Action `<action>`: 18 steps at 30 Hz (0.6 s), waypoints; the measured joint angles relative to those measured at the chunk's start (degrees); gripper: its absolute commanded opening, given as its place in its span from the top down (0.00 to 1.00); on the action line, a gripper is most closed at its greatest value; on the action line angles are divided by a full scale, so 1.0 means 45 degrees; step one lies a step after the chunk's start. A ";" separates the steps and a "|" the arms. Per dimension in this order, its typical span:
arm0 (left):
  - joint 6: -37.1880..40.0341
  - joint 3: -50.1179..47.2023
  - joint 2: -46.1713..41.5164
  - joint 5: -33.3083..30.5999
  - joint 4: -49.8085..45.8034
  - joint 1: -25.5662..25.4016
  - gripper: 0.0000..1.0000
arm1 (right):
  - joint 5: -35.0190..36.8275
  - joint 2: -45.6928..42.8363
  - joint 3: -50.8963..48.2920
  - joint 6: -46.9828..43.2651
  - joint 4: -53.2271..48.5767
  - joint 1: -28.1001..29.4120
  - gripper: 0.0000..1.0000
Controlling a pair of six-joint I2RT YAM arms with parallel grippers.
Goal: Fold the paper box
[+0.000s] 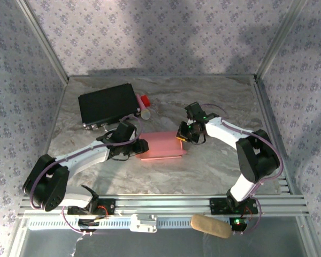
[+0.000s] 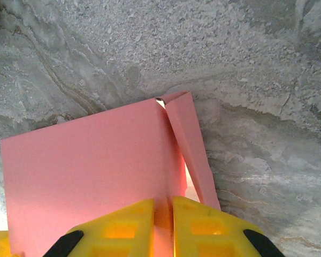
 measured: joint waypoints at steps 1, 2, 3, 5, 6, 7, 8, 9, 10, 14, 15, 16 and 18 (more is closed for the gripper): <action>-0.0029 -0.0044 -0.0010 0.0015 0.0034 -0.0010 0.65 | 0.0000 0.0000 0.0000 0.0000 0.0010 0.0000 0.85; -0.0092 -0.0068 -0.0015 0.0049 0.0049 -0.0010 0.68 | 0.0000 0.0000 0.0000 0.0005 0.0029 0.0000 0.85; -0.0126 -0.0117 -0.0024 0.0063 0.0092 -0.0015 0.72 | 0.0000 0.0000 0.0000 0.0000 0.0049 0.0000 0.85; -0.0180 -0.0189 -0.0029 0.0097 0.0175 -0.0019 0.75 | 0.0000 0.0005 0.0000 0.0005 0.0073 0.0000 0.85; -0.0189 -0.0228 -0.0029 0.0107 0.0194 -0.0019 0.78 | 0.0000 0.0015 0.0000 0.0000 0.0083 0.0000 0.85; -0.0204 -0.0257 -0.0029 0.0102 0.0228 -0.0019 0.80 | 0.0005 0.0034 -0.0010 0.0000 0.0083 0.0000 0.85; -0.0194 -0.0272 -0.0029 0.0092 0.0228 -0.0019 0.81 | 0.0015 0.0053 -0.0024 0.0000 0.0083 0.0000 0.85; -0.0175 -0.0272 -0.0029 0.0068 0.0223 -0.0024 0.81 | 0.0039 0.0078 -0.0063 0.0000 0.0087 0.0000 0.85; -0.0160 -0.0272 -0.0029 -0.0010 0.0219 -0.0073 0.81 | 0.0044 0.0087 -0.0097 0.0000 0.0083 0.0000 0.85; 0.0044 -0.0272 0.0019 -0.0393 0.0034 -0.0301 0.76 | 0.0044 0.0117 -0.0131 -0.0005 0.0078 0.0034 0.85; 0.0155 -0.0272 0.0058 -0.0505 -0.0034 -0.0355 0.71 | 0.0049 0.0126 -0.0131 -0.0015 0.0078 0.0058 0.85; 0.0277 -0.0267 0.0121 -0.0680 -0.0141 -0.0432 0.67 | 0.0053 0.0141 -0.0131 -0.0039 0.0083 0.0102 0.85; 0.0413 -0.0238 0.0253 -0.1054 -0.0505 -0.0597 0.65 | 0.0107 0.0189 -0.0131 -0.0058 0.0092 0.0180 0.85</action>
